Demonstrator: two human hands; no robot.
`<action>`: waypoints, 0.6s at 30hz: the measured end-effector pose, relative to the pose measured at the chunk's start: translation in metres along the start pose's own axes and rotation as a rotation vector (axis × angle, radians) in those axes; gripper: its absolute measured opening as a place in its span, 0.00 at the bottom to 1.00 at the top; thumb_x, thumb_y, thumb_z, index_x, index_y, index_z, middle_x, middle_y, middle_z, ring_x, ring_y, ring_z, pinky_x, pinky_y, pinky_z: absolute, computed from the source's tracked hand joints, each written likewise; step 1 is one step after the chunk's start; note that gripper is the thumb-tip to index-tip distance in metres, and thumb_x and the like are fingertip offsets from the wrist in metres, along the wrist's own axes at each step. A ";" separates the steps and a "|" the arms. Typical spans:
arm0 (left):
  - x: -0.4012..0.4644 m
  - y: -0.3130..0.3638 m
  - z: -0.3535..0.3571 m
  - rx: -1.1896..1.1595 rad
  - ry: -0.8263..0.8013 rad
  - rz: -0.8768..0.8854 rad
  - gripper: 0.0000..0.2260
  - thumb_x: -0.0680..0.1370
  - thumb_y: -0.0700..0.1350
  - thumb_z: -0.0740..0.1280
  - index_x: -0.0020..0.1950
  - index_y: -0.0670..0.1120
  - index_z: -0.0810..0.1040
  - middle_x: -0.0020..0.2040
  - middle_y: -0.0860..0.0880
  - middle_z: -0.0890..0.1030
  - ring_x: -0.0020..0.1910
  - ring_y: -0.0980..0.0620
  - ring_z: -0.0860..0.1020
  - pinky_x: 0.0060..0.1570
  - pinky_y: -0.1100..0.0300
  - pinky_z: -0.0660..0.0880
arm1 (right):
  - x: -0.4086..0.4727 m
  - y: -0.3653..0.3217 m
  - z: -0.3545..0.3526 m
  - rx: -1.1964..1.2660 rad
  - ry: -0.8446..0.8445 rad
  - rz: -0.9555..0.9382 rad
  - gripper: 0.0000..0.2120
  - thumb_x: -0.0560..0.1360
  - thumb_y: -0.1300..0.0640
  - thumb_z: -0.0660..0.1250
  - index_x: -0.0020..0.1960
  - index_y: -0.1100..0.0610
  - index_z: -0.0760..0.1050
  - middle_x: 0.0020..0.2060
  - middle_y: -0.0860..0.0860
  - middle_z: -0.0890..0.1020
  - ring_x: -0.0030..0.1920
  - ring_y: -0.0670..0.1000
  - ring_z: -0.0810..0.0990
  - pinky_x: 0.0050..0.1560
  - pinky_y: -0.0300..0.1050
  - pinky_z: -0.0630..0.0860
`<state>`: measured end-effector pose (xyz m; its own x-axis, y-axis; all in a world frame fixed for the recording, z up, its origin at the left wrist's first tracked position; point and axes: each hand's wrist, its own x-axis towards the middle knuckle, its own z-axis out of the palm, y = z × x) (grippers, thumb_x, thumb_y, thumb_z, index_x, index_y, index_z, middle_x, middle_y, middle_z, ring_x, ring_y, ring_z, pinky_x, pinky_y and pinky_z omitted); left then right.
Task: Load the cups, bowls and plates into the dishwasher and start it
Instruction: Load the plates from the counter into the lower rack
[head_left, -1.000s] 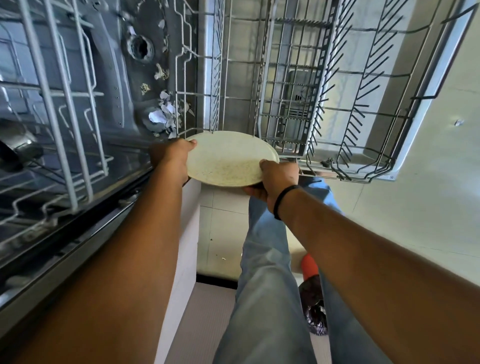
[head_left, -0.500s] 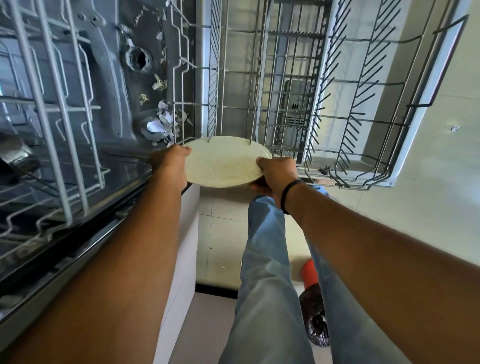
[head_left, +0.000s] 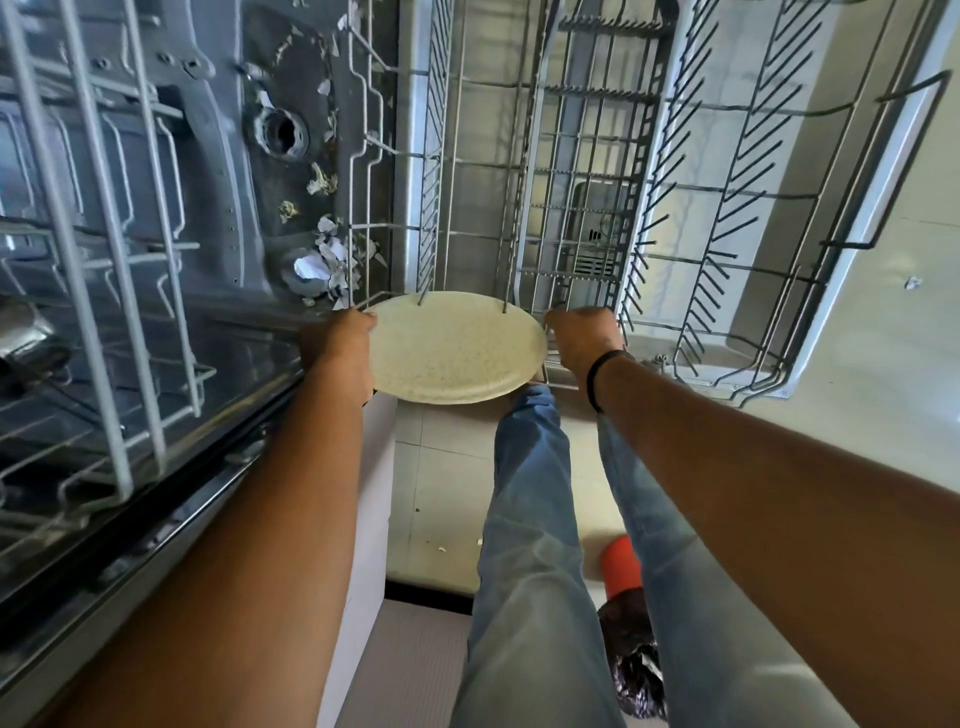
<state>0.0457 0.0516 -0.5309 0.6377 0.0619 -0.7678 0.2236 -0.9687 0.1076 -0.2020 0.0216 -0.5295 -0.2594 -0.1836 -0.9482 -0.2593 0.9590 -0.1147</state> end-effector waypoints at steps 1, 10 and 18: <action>0.002 0.000 0.000 0.005 0.006 -0.002 0.23 0.71 0.49 0.75 0.62 0.40 0.77 0.55 0.46 0.82 0.48 0.46 0.81 0.47 0.54 0.81 | 0.006 -0.001 0.001 0.033 -0.026 0.021 0.05 0.74 0.57 0.66 0.40 0.57 0.76 0.34 0.52 0.76 0.39 0.54 0.74 0.45 0.48 0.74; 0.002 0.001 -0.005 0.060 -0.026 -0.002 0.16 0.74 0.46 0.74 0.59 0.41 0.79 0.54 0.44 0.84 0.50 0.44 0.83 0.48 0.49 0.82 | 0.038 0.001 0.005 0.364 0.022 0.223 0.20 0.75 0.60 0.66 0.67 0.61 0.72 0.55 0.55 0.81 0.59 0.54 0.79 0.63 0.50 0.78; 0.001 0.007 -0.013 0.072 -0.090 0.004 0.20 0.68 0.49 0.76 0.57 0.42 0.81 0.53 0.44 0.86 0.51 0.43 0.84 0.50 0.46 0.82 | 0.050 -0.004 -0.007 0.430 0.097 0.075 0.19 0.71 0.66 0.66 0.60 0.54 0.80 0.49 0.54 0.85 0.44 0.52 0.82 0.48 0.46 0.79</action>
<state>0.0579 0.0484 -0.5228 0.5689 0.0391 -0.8215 0.1653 -0.9839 0.0677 -0.2205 0.0070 -0.5743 -0.3543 -0.1102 -0.9286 0.1688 0.9692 -0.1795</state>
